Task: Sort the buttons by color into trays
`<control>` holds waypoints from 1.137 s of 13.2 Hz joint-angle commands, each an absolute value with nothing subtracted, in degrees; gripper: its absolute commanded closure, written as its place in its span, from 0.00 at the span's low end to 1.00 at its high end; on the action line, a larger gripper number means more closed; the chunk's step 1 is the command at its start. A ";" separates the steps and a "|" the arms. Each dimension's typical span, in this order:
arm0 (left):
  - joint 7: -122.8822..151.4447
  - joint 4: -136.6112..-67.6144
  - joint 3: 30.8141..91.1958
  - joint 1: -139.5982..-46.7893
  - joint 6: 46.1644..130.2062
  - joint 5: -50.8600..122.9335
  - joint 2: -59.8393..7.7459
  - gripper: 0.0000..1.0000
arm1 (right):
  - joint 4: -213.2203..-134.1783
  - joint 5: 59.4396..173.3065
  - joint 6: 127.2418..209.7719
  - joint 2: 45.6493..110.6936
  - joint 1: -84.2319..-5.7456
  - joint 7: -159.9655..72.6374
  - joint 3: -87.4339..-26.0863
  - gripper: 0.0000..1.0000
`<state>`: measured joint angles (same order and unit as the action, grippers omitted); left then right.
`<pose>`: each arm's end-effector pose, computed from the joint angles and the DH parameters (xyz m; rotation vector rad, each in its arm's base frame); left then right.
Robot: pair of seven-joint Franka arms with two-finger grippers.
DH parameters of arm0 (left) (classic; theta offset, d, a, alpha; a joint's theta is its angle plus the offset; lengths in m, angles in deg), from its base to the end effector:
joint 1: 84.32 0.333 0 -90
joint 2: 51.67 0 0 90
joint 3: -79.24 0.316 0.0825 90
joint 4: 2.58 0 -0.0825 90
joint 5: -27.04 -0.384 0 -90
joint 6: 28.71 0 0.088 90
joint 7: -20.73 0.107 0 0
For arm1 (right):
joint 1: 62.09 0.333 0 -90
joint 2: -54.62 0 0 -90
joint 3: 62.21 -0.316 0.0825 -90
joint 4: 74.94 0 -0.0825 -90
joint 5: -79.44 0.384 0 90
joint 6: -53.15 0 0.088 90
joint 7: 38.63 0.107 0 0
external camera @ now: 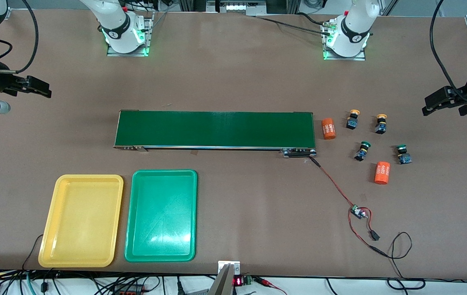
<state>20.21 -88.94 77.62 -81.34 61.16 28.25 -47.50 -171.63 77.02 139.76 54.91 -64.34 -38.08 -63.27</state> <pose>0.5766 0.0120 0.6131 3.1179 0.0514 -0.0176 0.5424 -0.0160 0.5628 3.0874 -0.0448 -0.2806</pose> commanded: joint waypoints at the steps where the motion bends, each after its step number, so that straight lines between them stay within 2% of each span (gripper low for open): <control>1: 20.56 -90.81 77.84 -80.89 61.20 28.01 -49.03 0.00 | -172.15 77.86 140.34 54.44 -64.64 -37.14 -63.53 0.00; 4: 19.77 -90.82 77.92 -80.45 60.06 28.27 -47.98 0.00 | -172.15 77.86 140.42 54.44 -64.64 -37.14 -63.62 0.00; 8: 17.74 -89.94 77.75 -80.72 61.19 27.66 -42.02 0.00 | -172.15 77.86 140.60 54.53 -64.55 -37.14 -63.62 0.00; 10: 18.44 -89.77 77.31 -82.20 62.95 24.87 -36.49 0.00 | -172.15 77.86 140.69 54.53 -64.55 -37.14 -63.62 0.00; 15: 18.71 -90.02 77.13 -82.91 68.05 23.44 -30.76 0.00 | -172.06 77.86 140.78 54.71 -64.46 -37.14 -63.62 0.00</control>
<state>18.70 -90.94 77.14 -82.72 67.30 25.00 -32.23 -171.66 77.04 140.19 55.01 -64.34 -38.06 -63.29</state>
